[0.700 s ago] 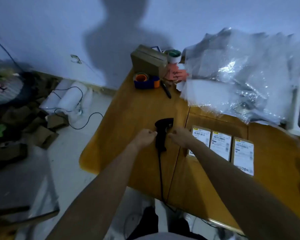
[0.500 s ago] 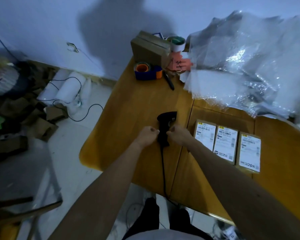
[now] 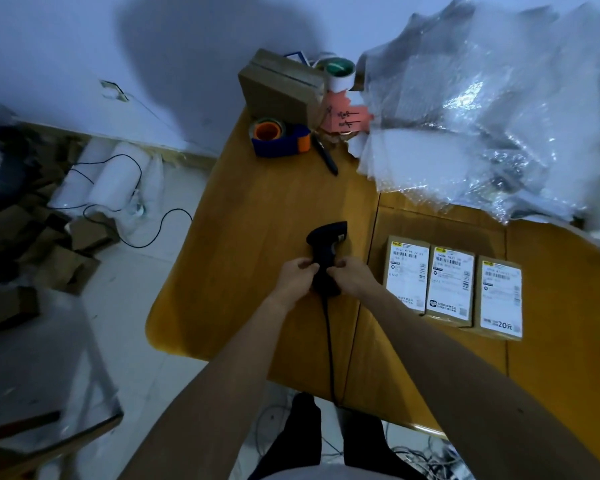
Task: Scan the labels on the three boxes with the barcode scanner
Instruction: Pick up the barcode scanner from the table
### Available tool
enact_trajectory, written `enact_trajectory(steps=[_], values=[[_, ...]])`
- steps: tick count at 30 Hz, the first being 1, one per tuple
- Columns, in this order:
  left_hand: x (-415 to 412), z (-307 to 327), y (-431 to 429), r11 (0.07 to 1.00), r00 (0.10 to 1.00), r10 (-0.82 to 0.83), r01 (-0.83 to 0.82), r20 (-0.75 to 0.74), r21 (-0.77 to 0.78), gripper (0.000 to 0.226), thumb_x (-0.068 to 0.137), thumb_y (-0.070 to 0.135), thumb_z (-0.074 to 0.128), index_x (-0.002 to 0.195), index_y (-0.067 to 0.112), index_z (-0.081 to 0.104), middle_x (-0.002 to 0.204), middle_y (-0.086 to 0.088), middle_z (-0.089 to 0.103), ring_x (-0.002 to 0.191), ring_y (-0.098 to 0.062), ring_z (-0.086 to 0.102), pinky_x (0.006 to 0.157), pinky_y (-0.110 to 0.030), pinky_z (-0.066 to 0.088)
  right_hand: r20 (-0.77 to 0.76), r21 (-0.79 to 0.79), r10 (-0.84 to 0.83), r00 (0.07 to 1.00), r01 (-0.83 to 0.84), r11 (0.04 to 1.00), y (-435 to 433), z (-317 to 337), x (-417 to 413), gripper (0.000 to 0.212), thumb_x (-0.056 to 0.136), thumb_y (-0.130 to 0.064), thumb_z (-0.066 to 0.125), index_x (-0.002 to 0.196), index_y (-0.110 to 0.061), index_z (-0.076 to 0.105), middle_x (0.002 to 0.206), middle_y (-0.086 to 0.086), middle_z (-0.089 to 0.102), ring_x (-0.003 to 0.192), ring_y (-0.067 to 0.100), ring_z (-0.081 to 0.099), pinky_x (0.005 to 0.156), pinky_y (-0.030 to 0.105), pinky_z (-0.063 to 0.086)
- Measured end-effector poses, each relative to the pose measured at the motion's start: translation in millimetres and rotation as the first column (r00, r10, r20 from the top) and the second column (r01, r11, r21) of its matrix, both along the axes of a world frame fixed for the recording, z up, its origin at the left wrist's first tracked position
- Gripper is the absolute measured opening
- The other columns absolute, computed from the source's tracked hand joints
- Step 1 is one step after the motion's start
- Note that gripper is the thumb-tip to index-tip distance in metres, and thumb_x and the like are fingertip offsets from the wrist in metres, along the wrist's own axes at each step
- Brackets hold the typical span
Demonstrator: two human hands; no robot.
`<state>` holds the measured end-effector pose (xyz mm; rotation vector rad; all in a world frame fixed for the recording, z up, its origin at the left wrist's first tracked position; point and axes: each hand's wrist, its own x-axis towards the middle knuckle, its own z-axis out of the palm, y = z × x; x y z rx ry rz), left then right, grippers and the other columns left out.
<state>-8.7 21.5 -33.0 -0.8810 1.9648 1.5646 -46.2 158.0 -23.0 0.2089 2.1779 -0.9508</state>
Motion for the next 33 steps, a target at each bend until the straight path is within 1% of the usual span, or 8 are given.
enact_trajectory(steps=[3,8,11,19,23,26,30,33], values=[[0.8,4.2,2.7,0.999,1.0,0.023,-0.023,-0.003,0.041,0.037,0.103,0.031,0.056,0.136,0.013,0.057,0.111,-0.002,0.065,0.097,-0.021,0.064,0.072,-0.028,0.054,-0.005,-0.007,-0.001,1.0,0.001,1.0,1.0,2.4,0.5,0.027,0.102,-0.028,0.055,0.116,-0.007,0.066,0.109,0.015,0.069,0.095,0.025,0.065,0.085,0.038,0.054],[2.5,6.2,7.4,0.984,0.993,0.116,-0.116,0.002,0.134,0.033,0.101,0.035,0.059,0.126,0.013,0.063,0.123,-0.008,0.067,0.106,-0.022,0.065,0.081,-0.033,0.057,-0.001,-0.094,-0.056,0.998,0.056,0.994,6.3,13.8,8.6,0.033,0.102,-0.026,0.057,0.119,0.001,0.065,0.115,0.02,0.069,0.106,0.032,0.067,0.094,0.045,0.054],[0.3,15.2,15.8,0.981,0.994,0.107,-0.109,0.021,0.162,0.04,0.102,0.041,0.055,0.126,0.01,0.063,0.117,-0.005,0.067,0.103,-0.02,0.064,0.084,-0.035,0.052,-0.002,-0.167,-0.064,0.998,0.062,0.984,8.4,16.0,14.8,0.034,0.102,-0.026,0.058,0.121,0.001,0.065,0.114,0.02,0.069,0.099,0.025,0.065,0.085,0.038,0.052],[1.9,35.2,39.3,0.939,0.982,0.188,-0.177,-0.007,0.295,0.052,0.088,0.048,0.071,0.126,0.012,0.069,0.12,-0.011,0.072,0.111,-0.029,0.067,0.102,-0.047,0.051,-0.086,-0.304,-0.141,0.986,0.109,0.947,34.4,41.8,32.3,0.039,0.097,-0.034,0.061,0.13,-0.013,0.06,0.124,0.008,0.067,0.114,0.026,0.065,0.101,0.047,0.055],[9.5,45.4,54.4,0.883,0.977,0.212,-0.174,-0.04,0.436,0.047,0.083,0.041,0.079,0.117,0.009,0.073,0.114,-0.017,0.076,0.108,-0.032,0.072,0.098,-0.048,0.055,-0.115,-0.406,-0.168,0.979,0.108,0.907,52.0,53.7,40.5,0.022,0.099,-0.026,0.059,0.12,-0.018,0.064,0.119,0.007,0.069,0.113,0.025,0.066,0.101,0.045,0.055],[13.2,60.5,67.8,0.838,0.977,0.208,-0.156,-0.042,0.522,0.036,0.092,0.033,0.072,0.117,0.009,0.074,0.116,-0.018,0.074,0.109,-0.031,0.071,0.086,-0.042,0.058,-0.136,-0.442,-0.168,0.976,0.092,0.892,62.0,61.1,48.4,0.033,0.101,-0.025,0.058,0.133,-0.015,0.062,0.125,0.008,0.069,0.115,0.024,0.066,0.101,0.042,0.056],[19.9,68.6,81.5,0.84,0.981,0.176,-0.107,-0.081,0.531,0.03,0.097,0.031,0.066,0.117,0.012,0.075,0.116,-0.014,0.074,0.106,-0.028,0.072,0.08,-0.038,0.057,-0.172,-0.407,-0.153,0.973,0.072,0.911,78.9,65.7,57.1,0.037,0.099,-0.03,0.058,0.133,-0.015,0.063,0.125,0.008,0.069,0.112,0.025,0.068,0.098,0.044,0.057],[25.0,68.8,87.4,0.862,0.984,0.148,-0.08,-0.097,0.501,0.03,0.096,0.03,0.066,0.118,0.013,0.075,0.121,-0.016,0.072,0.111,-0.03,0.07,0.087,-0.041,0.056,-0.218,-0.358,-0.096,0.971,0.012,0.934,89.3,73.0,62.9,0.032,0.101,-0.027,0.056,0.128,-0.011,0.064,0.112,0.013,0.071,0.095,0.027,0.07,0.083,0.04,0.06]])
